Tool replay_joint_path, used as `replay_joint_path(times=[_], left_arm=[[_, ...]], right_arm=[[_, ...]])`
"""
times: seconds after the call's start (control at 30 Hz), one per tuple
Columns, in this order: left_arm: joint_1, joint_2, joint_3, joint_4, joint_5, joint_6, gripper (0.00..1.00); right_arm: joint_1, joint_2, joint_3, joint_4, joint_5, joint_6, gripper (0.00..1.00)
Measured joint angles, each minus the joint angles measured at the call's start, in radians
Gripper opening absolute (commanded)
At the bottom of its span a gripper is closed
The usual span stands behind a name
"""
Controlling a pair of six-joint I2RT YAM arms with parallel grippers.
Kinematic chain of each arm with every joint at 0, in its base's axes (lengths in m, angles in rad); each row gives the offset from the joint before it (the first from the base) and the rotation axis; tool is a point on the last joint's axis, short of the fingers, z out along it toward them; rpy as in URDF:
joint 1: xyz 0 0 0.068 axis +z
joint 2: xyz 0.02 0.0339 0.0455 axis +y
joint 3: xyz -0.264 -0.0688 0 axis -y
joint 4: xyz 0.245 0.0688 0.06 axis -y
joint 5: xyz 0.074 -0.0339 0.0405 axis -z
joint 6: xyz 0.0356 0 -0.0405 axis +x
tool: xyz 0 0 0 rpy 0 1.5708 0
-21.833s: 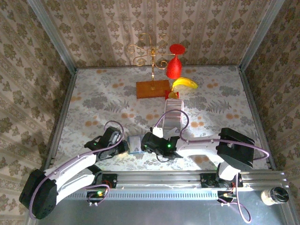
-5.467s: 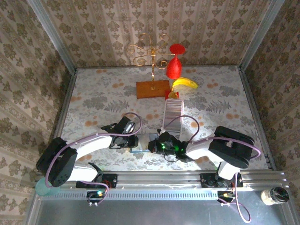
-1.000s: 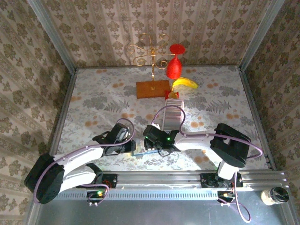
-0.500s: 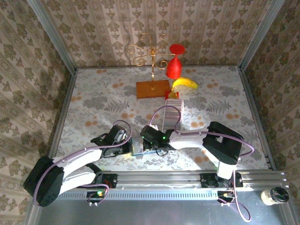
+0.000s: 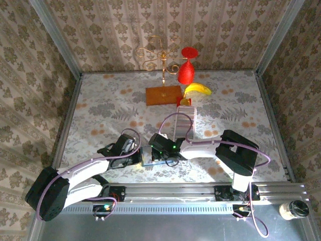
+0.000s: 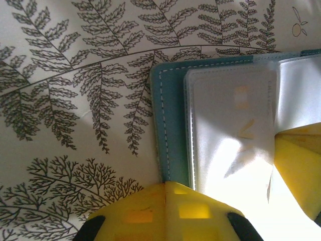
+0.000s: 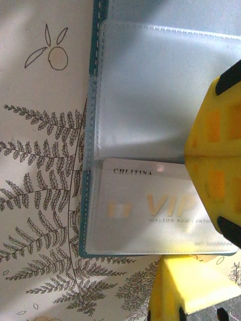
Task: Put the credit cards into the card holder
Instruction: Insert the credit card into the card slot, then flip over the card slot in the card holder.
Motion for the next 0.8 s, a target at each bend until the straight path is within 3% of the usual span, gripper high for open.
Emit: replay_joint_path(times=[0.27,0.57,0.8], left_arm=[[0.0,-0.09,-0.001,-0.071,-0.027,0.001,0.2],[0.0,-0.147,-0.001,-0.097,-0.035,0.003,0.36],[0.0,-0.113,-0.001,-0.081,-0.014,0.004,0.37]], right_arm=[[0.032,-0.123,-0.039,-0.043,0.063,0.039,0.19],[0.05,-0.182,-0.104,-0.09,0.1,0.103,0.29],[0.051,-0.167,-0.106,-0.117,0.113,0.128,0.35]])
